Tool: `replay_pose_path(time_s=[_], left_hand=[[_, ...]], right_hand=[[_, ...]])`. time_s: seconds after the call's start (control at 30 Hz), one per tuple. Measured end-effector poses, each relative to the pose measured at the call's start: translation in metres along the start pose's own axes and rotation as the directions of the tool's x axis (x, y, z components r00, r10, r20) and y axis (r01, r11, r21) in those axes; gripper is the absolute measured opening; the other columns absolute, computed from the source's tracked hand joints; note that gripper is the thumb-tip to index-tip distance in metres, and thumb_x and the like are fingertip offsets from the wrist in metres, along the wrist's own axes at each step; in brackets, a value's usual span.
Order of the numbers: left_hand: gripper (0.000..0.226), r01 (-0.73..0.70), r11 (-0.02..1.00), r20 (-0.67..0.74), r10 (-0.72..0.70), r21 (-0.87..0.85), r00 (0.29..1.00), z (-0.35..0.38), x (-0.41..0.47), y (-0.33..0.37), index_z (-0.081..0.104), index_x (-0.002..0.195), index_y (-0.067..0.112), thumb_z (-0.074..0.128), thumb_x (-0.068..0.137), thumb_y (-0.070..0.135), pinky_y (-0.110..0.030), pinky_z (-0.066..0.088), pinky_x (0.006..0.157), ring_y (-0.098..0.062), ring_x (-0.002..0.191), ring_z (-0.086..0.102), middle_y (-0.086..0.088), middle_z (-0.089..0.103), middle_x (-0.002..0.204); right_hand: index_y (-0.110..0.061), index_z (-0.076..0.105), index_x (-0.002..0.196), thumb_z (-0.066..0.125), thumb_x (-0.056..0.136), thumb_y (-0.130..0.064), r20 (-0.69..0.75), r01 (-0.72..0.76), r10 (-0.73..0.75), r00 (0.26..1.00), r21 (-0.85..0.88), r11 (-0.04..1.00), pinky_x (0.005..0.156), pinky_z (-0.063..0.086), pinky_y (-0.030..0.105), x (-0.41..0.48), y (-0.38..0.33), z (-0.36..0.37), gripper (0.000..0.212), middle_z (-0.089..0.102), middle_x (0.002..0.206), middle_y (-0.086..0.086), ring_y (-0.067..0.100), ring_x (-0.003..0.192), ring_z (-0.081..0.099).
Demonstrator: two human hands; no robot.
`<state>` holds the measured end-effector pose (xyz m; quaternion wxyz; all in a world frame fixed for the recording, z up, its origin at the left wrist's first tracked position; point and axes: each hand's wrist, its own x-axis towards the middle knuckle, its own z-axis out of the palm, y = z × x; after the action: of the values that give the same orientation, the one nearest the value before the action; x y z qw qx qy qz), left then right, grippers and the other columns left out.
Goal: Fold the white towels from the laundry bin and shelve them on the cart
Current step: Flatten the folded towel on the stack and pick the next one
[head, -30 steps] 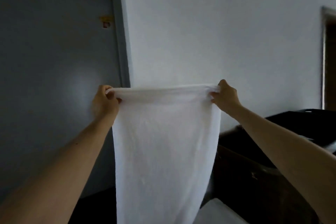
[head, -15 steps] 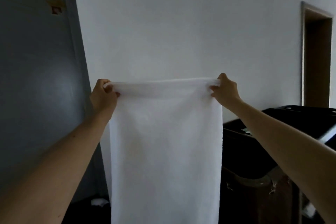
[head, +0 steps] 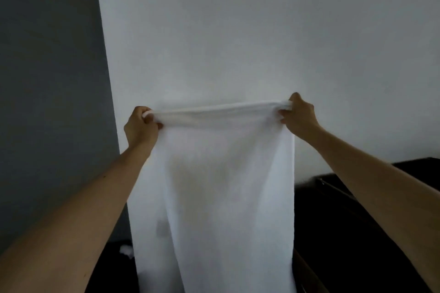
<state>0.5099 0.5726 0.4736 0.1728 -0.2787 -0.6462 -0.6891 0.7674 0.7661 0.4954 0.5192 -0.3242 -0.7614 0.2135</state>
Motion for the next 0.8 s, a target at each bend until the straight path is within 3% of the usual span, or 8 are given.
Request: replay_pose_path(time_s=[0.3, 0.37, 0.5, 0.8], left_hand=[[0.017, 0.060, 0.990, -0.108, -0.045, 0.132, 0.993, 0.020, -0.001, -0.028, 0.058, 0.099, 0.011, 0.044, 0.093, 0.002, -0.040, 0.055, 0.083, -0.028, 0.096, 0.061, -0.006, 0.055, 0.097], [0.018, 0.077, 0.986, -0.122, -0.060, 0.146, 0.991, 0.020, 0.002, -0.036, 0.056, 0.095, 0.015, 0.044, 0.094, 0.003, -0.036, 0.055, 0.081, -0.028, 0.095, 0.062, -0.006, 0.056, 0.097], [0.019, 0.119, 0.980, -0.153, -0.094, 0.159, 0.984, 0.016, 0.010, -0.056, 0.054, 0.094, 0.016, 0.043, 0.094, 0.001, -0.030, 0.053, 0.077, -0.023, 0.090, 0.061, -0.005, 0.055, 0.098], [0.017, 0.135, 0.977, -0.137, -0.112, 0.165, 0.984, 0.025, 0.037, -0.086, 0.054, 0.094, 0.017, 0.042, 0.096, 0.005, -0.036, 0.055, 0.082, -0.026, 0.086, 0.065, 0.002, 0.052, 0.087]], right_hand=[[-0.007, 0.040, 0.089, 0.046, 0.087, 0.000, 0.136, -0.010, -0.004, 0.991, 0.099, 0.995, 0.076, 0.053, 0.051, 0.039, 0.046, 0.059, 0.010, 0.051, 0.088, 0.016, 0.040, 0.088, 0.060], [-0.007, 0.040, 0.090, 0.046, 0.087, 0.000, 0.166, -0.007, -0.006, 0.986, 0.077, 0.997, 0.071, 0.052, 0.044, 0.043, 0.051, 0.076, 0.010, 0.050, 0.087, 0.015, 0.035, 0.083, 0.057], [-0.005, 0.037, 0.089, 0.046, 0.087, 0.002, 0.183, 0.016, -0.030, 0.983, 0.075, 0.997, 0.059, 0.032, 0.029, 0.044, 0.058, 0.108, 0.012, 0.048, 0.086, 0.013, 0.024, 0.077, 0.046], [-0.004, 0.035, 0.090, 0.045, 0.089, 0.001, 0.174, 0.002, -0.017, 0.985, 0.088, 0.996, 0.063, 0.030, 0.031, 0.064, 0.060, 0.157, 0.012, 0.046, 0.090, 0.014, 0.025, 0.081, 0.043]])
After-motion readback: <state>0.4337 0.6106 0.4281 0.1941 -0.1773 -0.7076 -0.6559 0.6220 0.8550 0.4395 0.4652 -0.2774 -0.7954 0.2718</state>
